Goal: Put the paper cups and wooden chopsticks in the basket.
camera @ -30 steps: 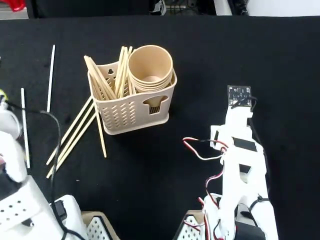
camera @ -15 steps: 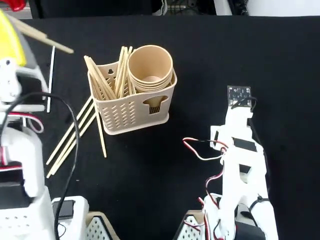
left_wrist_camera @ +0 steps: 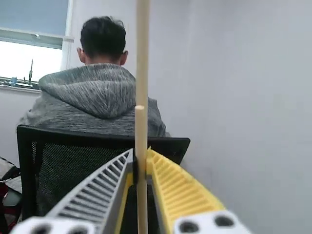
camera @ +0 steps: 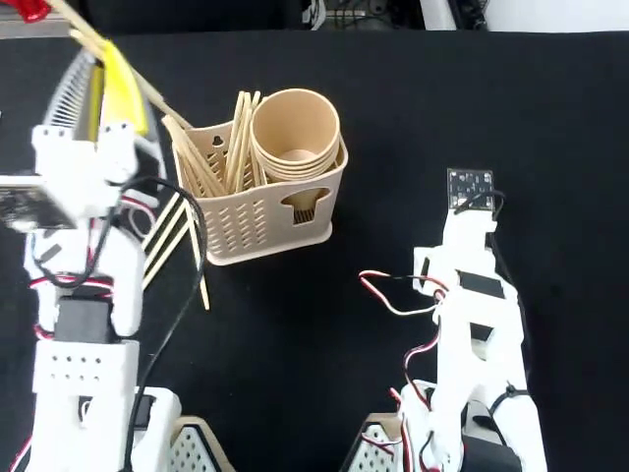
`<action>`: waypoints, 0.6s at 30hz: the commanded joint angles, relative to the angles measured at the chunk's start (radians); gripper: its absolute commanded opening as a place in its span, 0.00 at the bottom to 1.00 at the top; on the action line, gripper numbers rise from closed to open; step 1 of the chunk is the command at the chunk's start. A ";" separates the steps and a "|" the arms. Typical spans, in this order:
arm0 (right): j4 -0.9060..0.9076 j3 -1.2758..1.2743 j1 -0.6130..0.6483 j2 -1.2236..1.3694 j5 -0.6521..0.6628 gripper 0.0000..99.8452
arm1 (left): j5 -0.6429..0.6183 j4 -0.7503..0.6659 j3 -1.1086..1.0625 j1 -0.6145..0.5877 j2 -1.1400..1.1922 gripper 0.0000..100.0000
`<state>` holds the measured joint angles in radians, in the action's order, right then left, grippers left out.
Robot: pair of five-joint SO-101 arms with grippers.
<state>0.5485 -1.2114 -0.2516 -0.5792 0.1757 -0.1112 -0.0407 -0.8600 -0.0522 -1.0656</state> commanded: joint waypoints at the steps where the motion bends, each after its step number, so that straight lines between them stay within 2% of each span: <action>1: -0.017 0.007 0.003 -0.002 0.012 0.02 | 0.025 -0.023 -0.045 0.048 -0.014 0.03; 7: -0.017 0.007 0.003 -0.002 0.012 0.02 | 0.021 -0.023 -0.068 0.064 -0.014 0.03; 11: -0.017 0.007 0.003 -0.002 0.012 0.02 | 0.023 -0.008 0.024 0.059 -0.014 0.03; 13: -0.017 0.007 0.003 -0.002 0.012 0.02 | 0.025 0.072 0.102 0.062 -0.014 0.03; 18: -0.017 0.007 0.005 -0.002 0.012 0.02 | 0.026 0.407 0.346 0.064 0.002 0.03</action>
<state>0.5485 -1.2114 -0.2516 -0.5792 0.1757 -0.0928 0.1419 -0.7265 0.0031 -1.0641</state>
